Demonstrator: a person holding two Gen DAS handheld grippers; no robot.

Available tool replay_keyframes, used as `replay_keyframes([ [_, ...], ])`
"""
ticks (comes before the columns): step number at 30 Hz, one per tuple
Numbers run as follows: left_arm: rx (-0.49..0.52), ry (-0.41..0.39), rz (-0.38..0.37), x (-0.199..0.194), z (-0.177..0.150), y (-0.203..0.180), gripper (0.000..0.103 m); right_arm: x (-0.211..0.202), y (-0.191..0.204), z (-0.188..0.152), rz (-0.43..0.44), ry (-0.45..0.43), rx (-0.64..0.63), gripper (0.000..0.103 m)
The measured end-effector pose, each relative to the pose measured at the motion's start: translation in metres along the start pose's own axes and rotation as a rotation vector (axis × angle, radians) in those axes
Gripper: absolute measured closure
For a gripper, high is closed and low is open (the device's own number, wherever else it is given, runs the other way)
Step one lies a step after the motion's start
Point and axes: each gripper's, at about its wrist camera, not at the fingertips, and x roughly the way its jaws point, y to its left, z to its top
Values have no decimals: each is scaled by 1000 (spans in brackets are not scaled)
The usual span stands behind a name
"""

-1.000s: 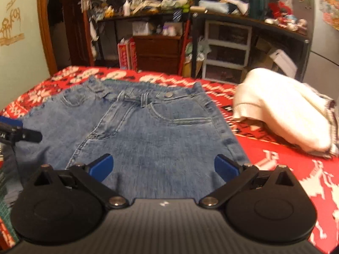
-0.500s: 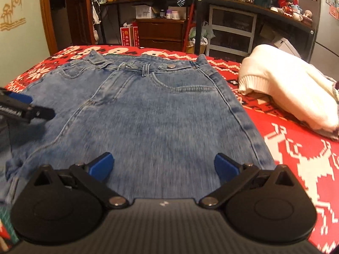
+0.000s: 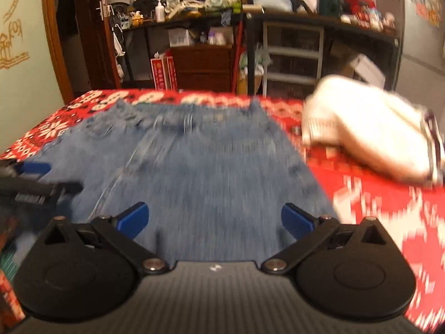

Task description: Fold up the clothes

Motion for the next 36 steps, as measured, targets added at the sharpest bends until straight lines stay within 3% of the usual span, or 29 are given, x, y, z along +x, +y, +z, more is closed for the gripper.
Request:
replay_keyframes([
  [3, -1, 0, 0, 0, 0, 0, 0, 24, -1, 17, 24, 10, 12, 3],
  [9, -1, -1, 0, 0, 0, 0, 0, 64, 8, 21, -2, 83, -24, 23],
  [15, -1, -2, 0, 0, -1, 0, 0, 35, 11, -12, 2, 53, -52, 24],
  [24, -1, -2, 0, 0, -1, 0, 0, -19, 1, -48, 14, 77, -18, 24],
  [26, -1, -2, 0, 0, -1, 0, 0, -25, 0, -45, 18, 71, -9, 48],
  [28, -1, -2, 0, 0, -1, 0, 0, -28, 3, -36, 28, 36, -13, 59],
  [33, -1, -2, 0, 0, -1, 0, 0, -9, 17, -10, 52, 3, -42, 60],
  [36, -1, -2, 0, 0, -1, 0, 0, 13, 24, -3, 57, 35, -44, 77],
])
